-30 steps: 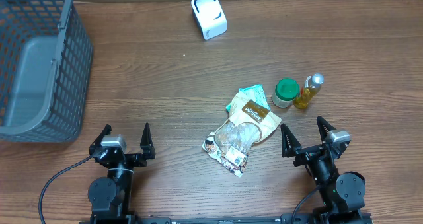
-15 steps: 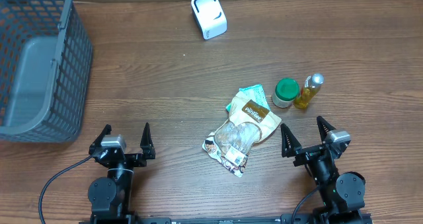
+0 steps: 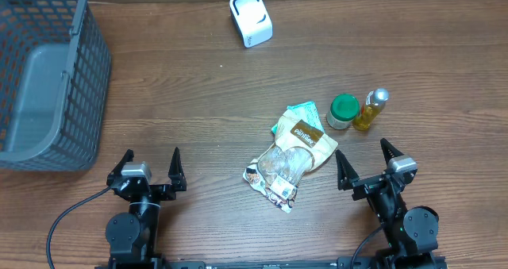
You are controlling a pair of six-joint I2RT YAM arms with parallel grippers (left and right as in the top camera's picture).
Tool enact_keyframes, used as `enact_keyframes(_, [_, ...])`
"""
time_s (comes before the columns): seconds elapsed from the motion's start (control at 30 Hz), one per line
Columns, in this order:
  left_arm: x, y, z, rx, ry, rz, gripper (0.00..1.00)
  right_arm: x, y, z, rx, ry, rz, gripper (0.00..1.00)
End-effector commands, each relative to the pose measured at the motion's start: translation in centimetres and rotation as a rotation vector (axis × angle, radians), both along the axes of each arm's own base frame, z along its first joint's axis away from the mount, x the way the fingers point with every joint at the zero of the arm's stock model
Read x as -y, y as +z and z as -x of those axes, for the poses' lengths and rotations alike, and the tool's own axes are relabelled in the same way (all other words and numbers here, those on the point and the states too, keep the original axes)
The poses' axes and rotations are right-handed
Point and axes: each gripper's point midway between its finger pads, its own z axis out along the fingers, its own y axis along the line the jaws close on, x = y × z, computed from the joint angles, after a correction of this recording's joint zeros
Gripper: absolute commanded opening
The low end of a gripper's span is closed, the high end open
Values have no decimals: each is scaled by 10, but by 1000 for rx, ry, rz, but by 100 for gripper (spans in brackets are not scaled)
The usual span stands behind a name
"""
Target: Scan the item barcode
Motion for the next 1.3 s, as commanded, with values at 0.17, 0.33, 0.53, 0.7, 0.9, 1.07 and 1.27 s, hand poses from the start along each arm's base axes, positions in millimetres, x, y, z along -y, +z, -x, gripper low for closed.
enact_keyframes(0.17, [1, 1, 0, 7, -4, -16, 100, -3, -2, 1, 8, 16, 18, 100])
enact_keyframes(0.33, [1, 1, 0, 7, -4, -16, 100, -6, -2, 2, 9, 34, 17, 100])
enact_keyframes(0.53, [1, 1, 0, 7, -4, -16, 100, -3, -2, 1, 9, 16, 18, 100])
enact_keyframes(0.7, [1, 1, 0, 7, -4, -16, 100, -3, -2, 1, 8, 16, 18, 100])
enact_keyframes(0.9, [1, 1, 0, 7, -4, -16, 100, -3, -2, 1, 9, 16, 18, 100])
enact_keyframes(1.07, [1, 1, 0, 7, -4, -16, 100, -3, -2, 1, 9, 16, 18, 100])
enact_keyframes(1.27, [1, 1, 0, 7, -4, -16, 100, -3, -2, 1, 9, 16, 18, 100])
